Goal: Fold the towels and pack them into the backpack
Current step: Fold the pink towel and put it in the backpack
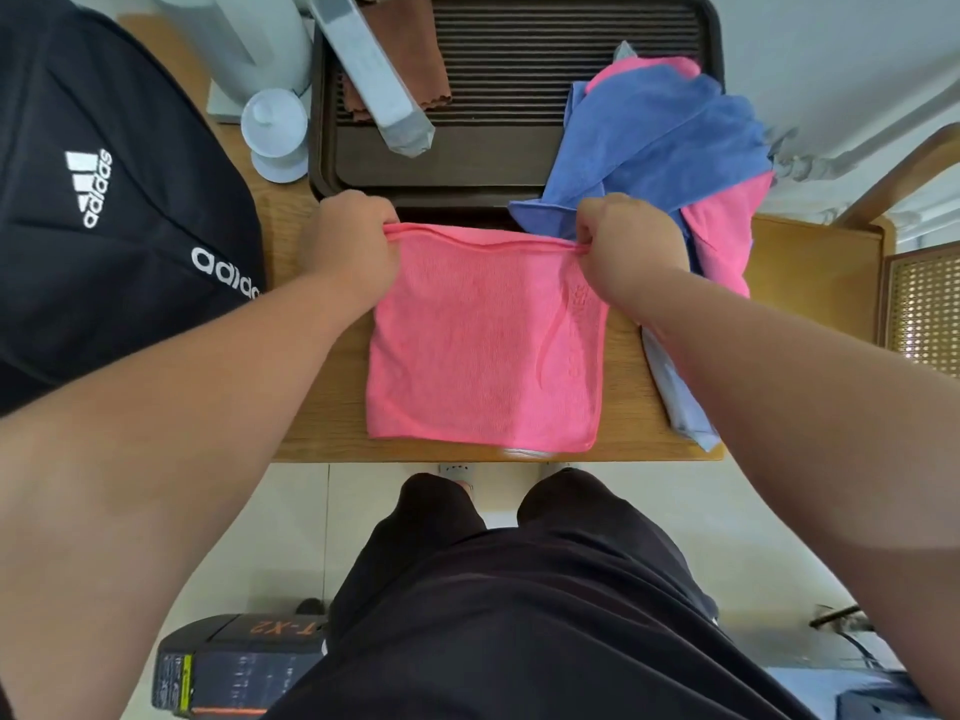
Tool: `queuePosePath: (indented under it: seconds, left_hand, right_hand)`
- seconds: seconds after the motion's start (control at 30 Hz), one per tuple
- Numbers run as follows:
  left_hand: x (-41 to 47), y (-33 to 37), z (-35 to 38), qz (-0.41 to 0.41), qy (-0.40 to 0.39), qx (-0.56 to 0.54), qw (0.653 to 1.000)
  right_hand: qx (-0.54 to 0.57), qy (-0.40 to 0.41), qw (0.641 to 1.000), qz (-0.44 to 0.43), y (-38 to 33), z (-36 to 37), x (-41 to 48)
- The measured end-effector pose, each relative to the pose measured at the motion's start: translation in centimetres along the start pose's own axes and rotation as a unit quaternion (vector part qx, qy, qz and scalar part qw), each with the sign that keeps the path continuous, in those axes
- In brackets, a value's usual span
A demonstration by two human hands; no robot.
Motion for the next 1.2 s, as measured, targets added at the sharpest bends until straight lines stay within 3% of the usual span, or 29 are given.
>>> queuePosePath:
  seconds: [0.13, 0.27, 0.4, 0.63, 0.77, 0.93, 1.1, 1.2]
  left_hand:
    - [-3.0, 0.1, -1.0, 0.026, 0.016, 0.005, 1.000]
    - [-7.6, 0.2, 0.9, 0.055, -0.047, 0.004, 0.997]
    - [-12.1, -0.5, 3.6, 0.087, -0.106, 0.005, 0.991]
    - [-15.6, -1.3, 4.1, 0.103, -0.078, -0.013, 0.991]
    - [-16.4, -1.5, 4.6, 0.130, -0.084, 0.008, 0.988]
    - [-17.3, -1.9, 7.5, 0.137, -0.133, 0.070, 0.979]
    - [-17.3, -1.9, 9.4, 0.127, -0.188, 0.118, 0.967]
    - [-17.1, -1.3, 9.3, 0.127, -0.210, 0.139, 0.959]
  right_hand:
    - [0.038, -0.008, 0.999, -0.033, -0.6, 0.8, -2.9]
    - [0.064, -0.050, 0.993, -0.088, -2.1, 3.5, -7.6]
    - [0.070, -0.061, 0.992, -0.079, -2.5, 5.5, -11.7]
    - [0.136, 0.017, 0.989, -0.059, -3.0, 4.2, -15.4]
    - [0.116, 0.038, 0.990, -0.076, -3.7, 3.8, -16.8]
    - [0.000, -0.059, 0.997, -0.054, -3.1, 8.3, -18.0]
    - [-0.033, -0.183, 0.981, -0.059, -3.4, 10.9, -19.1]
    - [-0.042, -0.173, 0.982, -0.066, -3.6, 10.6, -19.5]
Point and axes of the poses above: each hand's wrist, its own x-axis towards the middle knuckle, its own z-axis out of the palm, y = z × x, the point moved 10 cm from there along x, towards the middle knuckle, and after that the axes turned 1 degree about -x, right-handed, at the moved point
